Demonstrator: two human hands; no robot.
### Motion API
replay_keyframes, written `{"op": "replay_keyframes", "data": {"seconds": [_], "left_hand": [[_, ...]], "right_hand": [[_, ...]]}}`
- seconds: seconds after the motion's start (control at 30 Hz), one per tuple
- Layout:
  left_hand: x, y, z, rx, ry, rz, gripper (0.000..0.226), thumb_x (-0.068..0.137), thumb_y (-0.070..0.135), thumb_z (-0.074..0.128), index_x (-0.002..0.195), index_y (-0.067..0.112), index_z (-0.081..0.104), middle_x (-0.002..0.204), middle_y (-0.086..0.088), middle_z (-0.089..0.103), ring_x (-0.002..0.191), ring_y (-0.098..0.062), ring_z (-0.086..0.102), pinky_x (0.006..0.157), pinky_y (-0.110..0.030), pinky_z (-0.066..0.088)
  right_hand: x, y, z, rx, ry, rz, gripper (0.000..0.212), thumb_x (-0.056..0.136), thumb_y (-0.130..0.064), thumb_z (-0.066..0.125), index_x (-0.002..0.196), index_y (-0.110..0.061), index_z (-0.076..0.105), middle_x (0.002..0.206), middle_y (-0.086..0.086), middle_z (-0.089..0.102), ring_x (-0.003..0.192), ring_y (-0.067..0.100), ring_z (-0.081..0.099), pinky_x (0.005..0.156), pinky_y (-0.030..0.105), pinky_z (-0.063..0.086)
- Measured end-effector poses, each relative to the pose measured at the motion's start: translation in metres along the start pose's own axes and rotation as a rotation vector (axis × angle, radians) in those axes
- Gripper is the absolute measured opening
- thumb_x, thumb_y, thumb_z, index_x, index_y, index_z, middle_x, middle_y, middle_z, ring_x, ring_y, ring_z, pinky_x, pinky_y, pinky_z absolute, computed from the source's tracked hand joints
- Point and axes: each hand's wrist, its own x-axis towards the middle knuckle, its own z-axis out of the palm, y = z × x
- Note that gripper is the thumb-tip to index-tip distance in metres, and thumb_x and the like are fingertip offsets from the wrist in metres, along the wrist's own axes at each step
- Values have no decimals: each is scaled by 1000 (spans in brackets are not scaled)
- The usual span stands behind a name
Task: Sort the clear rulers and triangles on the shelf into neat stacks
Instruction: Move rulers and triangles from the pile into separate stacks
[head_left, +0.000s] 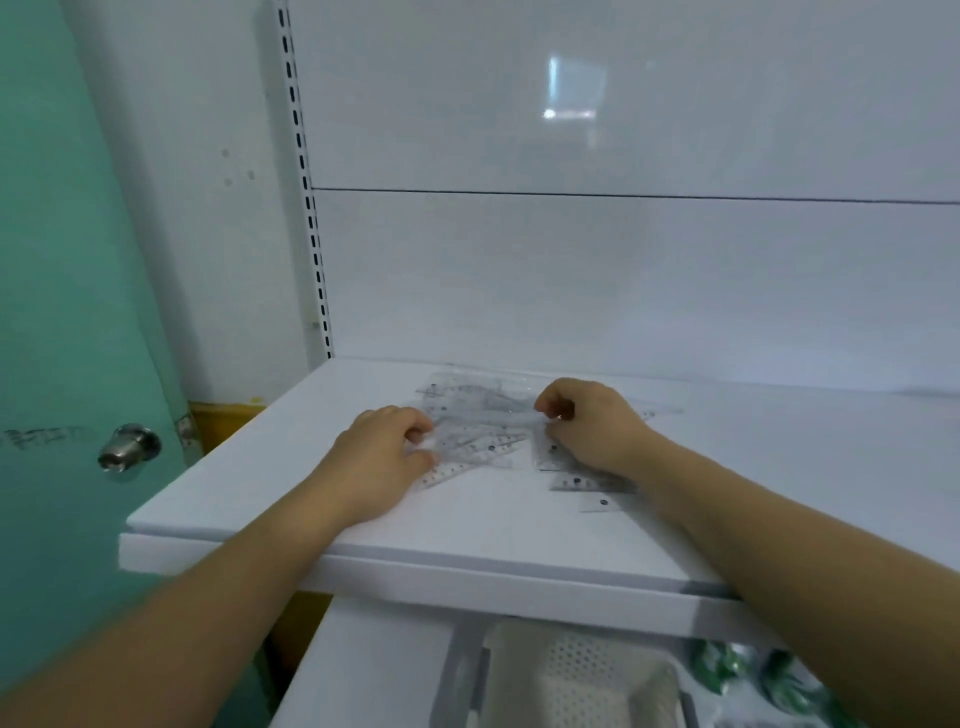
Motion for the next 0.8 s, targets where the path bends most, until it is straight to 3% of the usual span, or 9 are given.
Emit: {"op": "replay_keyframes", "data": {"seconds": [0.13, 0.27, 0.37, 0.53, 0.6, 0.67, 0.73, 0.8], "left_hand": [[-3, 0, -1, -163, 51, -18, 32, 90, 27, 61, 122, 22, 56, 102, 8, 58, 90, -7, 53, 82, -20, 37], [-2, -3, -2, -269, 85, -12, 30, 93, 22, 56, 122, 22, 55, 94, 16, 59, 84, 6, 52, 72, -8, 36], [-2, -4, -3, -306, 147, -27, 27, 93, 20, 56, 119, 24, 54, 92, 17, 61, 85, 8, 52, 71, -3, 34], [-2, -2, -3, -333, 201, -40, 26, 93, 20, 55, 118, 27, 52, 90, 16, 60, 86, 5, 52, 69, -5, 36], [-2, -2, -3, -346, 200, -47, 26, 93, 21, 56, 118, 27, 52, 91, 15, 60, 86, 5, 52, 69, -5, 36], [-1, -2, -4, -359, 196, -46, 26, 93, 20, 56, 117, 26, 53, 90, 14, 61, 85, 6, 53, 68, -4, 36], [-1, -2, -4, -364, 190, -52, 25, 93, 19, 56, 117, 25, 53, 88, 15, 61, 85, 7, 53, 69, -5, 35], [-2, -2, -4, -367, 190, -59, 25, 92, 19, 57, 117, 24, 53, 87, 16, 61, 85, 7, 52, 71, -5, 35]], "right_hand": [[-5, -1, 2, 25, 74, 29, 37, 82, -5, 61, 115, -23, 62, 95, -7, 55, 88, 10, 50, 82, 18, 37], [-6, -2, -1, 23, 116, -8, 25, 87, -10, 60, 110, -18, 68, 83, -11, 51, 88, 12, 51, 82, 22, 40], [-5, 0, -3, -7, 152, -40, 23, 91, -16, 58, 111, -18, 69, 84, -14, 49, 87, 8, 49, 75, 14, 31], [-6, 1, -1, 175, 159, -21, 27, 94, -16, 52, 114, -24, 68, 88, -21, 56, 76, -1, 51, 65, 0, 35], [-6, 0, -1, 333, 134, 22, 32, 93, -13, 51, 115, -29, 67, 83, -14, 61, 61, 7, 49, 56, 7, 39], [-5, -2, -1, 414, 117, 63, 36, 91, -10, 49, 116, -30, 67, 76, -12, 61, 61, 13, 46, 52, 16, 40], [-4, -4, -1, 345, 103, 45, 36, 94, -10, 46, 119, -27, 65, 90, -12, 61, 77, 13, 52, 65, 17, 43], [-5, -8, -3, 128, 62, 0, 32, 97, -13, 43, 120, -19, 63, 106, -6, 57, 98, 14, 54, 83, 21, 39]]}}
